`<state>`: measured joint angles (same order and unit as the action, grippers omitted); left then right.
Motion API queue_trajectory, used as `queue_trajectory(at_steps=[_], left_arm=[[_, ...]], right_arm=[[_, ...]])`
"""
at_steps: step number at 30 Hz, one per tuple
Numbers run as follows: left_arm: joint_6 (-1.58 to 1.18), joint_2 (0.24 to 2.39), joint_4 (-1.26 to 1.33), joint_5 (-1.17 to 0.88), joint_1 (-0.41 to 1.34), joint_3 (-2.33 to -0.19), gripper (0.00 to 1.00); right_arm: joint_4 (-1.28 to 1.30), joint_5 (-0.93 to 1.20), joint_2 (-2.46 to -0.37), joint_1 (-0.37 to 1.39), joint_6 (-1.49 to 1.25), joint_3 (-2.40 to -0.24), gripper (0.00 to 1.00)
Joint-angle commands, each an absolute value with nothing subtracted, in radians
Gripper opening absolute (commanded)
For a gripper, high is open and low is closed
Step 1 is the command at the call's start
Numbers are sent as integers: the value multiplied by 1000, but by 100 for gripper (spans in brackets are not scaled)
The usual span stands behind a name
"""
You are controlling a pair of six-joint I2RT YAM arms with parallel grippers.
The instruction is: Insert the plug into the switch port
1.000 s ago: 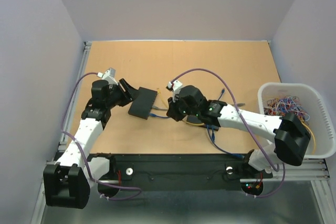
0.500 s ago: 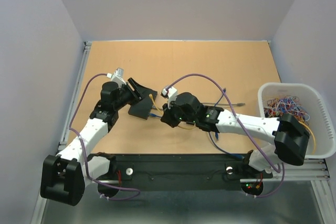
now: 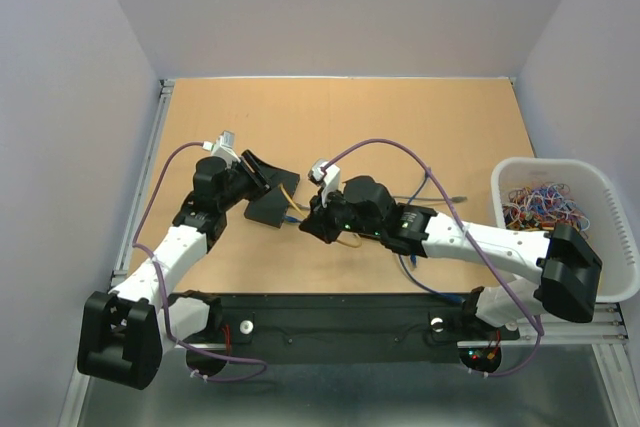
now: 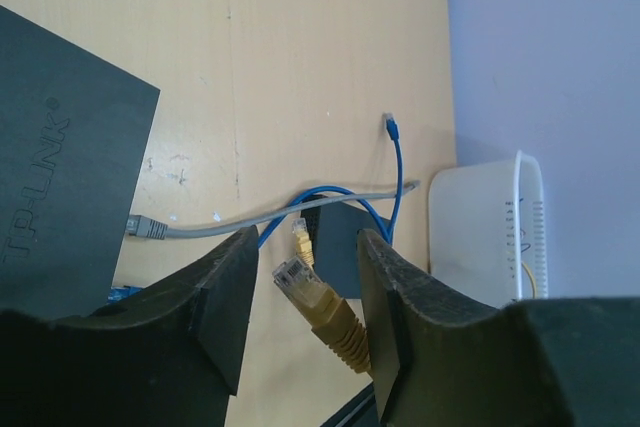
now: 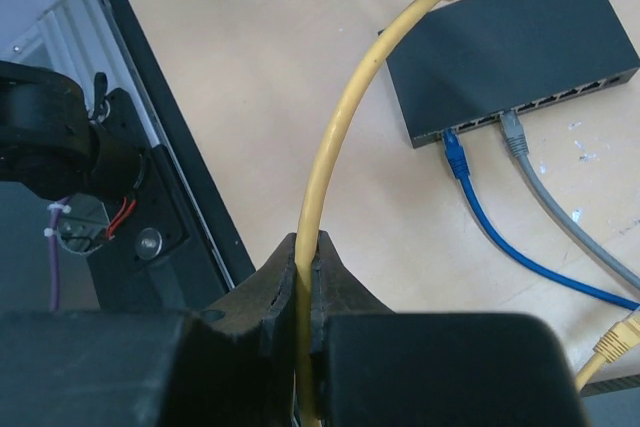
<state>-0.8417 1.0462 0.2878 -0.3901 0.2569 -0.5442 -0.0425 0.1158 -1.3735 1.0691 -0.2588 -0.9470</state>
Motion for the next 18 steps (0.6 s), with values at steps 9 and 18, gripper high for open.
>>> queue_trajectory(at_steps=[9,18], left_arm=[[-841,1000,339,-405,264,-534,12],[-762,948,206,-357,267,-569,0]], right_arm=[[-178,158,-1381,1081,-291,-896,0],[-202,126,-1385,1081,-362,-879,54]])
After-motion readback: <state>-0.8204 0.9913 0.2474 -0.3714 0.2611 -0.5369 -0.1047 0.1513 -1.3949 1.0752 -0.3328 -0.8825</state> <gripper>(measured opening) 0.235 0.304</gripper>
